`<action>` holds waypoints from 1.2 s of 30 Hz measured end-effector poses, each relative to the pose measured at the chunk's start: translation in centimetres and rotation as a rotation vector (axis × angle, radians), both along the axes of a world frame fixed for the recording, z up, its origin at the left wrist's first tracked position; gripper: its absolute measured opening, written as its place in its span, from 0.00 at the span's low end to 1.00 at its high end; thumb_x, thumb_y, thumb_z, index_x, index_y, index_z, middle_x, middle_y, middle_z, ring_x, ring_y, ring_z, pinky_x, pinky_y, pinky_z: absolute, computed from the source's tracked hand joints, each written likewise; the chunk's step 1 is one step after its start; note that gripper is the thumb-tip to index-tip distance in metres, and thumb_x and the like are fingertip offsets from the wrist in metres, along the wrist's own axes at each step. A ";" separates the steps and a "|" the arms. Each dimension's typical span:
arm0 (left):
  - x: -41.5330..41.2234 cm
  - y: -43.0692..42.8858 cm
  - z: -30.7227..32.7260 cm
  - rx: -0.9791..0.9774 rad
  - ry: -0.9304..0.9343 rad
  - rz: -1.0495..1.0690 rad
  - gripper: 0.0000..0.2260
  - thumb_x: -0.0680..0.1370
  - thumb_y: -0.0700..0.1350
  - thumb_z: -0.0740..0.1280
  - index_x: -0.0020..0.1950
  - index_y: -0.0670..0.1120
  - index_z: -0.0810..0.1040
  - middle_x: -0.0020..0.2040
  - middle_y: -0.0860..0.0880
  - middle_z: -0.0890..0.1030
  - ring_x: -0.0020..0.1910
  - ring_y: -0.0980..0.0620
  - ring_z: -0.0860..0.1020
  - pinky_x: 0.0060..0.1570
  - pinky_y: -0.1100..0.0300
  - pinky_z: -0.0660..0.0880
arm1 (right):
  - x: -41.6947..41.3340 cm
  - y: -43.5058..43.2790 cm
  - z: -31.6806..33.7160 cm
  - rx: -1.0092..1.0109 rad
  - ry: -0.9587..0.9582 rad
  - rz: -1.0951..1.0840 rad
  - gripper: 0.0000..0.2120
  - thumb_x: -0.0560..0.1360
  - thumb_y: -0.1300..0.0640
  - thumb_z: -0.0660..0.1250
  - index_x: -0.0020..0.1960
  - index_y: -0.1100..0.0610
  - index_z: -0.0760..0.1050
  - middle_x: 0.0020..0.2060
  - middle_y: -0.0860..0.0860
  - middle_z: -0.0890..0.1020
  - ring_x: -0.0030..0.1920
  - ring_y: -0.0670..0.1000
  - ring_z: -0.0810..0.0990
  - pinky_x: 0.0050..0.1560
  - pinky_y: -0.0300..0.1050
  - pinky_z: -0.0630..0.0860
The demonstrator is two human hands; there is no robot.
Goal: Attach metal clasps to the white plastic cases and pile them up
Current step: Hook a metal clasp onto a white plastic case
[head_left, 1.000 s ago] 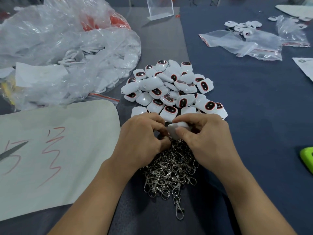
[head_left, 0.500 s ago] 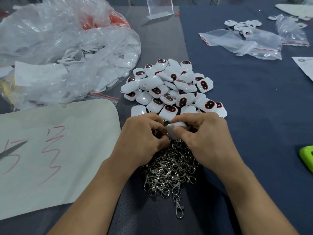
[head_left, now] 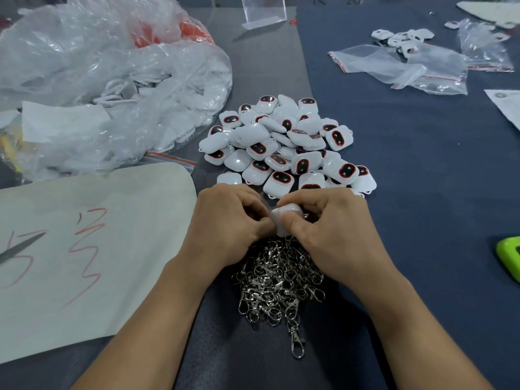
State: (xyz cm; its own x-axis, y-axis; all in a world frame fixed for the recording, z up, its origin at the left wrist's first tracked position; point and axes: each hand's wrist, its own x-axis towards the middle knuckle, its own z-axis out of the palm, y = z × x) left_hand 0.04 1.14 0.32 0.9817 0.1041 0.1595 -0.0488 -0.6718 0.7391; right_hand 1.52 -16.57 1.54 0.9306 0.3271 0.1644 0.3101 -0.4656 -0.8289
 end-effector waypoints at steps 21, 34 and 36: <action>-0.3 -0.5 0.2 0.083 0.020 -0.119 0.04 0.66 0.55 0.72 0.38 0.58 0.85 0.46 0.67 0.81 0.45 0.61 0.80 0.49 0.53 0.78 | 0.6 -0.5 -0.1 0.138 0.089 -0.172 0.09 0.74 0.59 0.73 0.45 0.45 0.85 0.32 0.40 0.84 0.30 0.40 0.79 0.33 0.30 0.72; -0.1 0.2 1.6 -0.609 0.052 -0.257 0.01 0.64 0.44 0.73 0.34 0.50 0.84 0.40 0.53 0.83 0.39 0.56 0.78 0.41 0.63 0.74 | -0.1 -0.2 1.0 0.134 0.177 0.024 0.05 0.70 0.57 0.78 0.43 0.47 0.86 0.36 0.58 0.84 0.40 0.64 0.82 0.39 0.59 0.80; -0.1 0.1 1.7 -0.617 0.050 -0.248 0.02 0.63 0.48 0.73 0.34 0.51 0.85 0.40 0.53 0.83 0.39 0.55 0.79 0.42 0.62 0.75 | -0.1 -0.1 1.1 0.185 0.183 0.005 0.05 0.70 0.58 0.79 0.42 0.49 0.86 0.36 0.58 0.84 0.39 0.64 0.81 0.39 0.59 0.79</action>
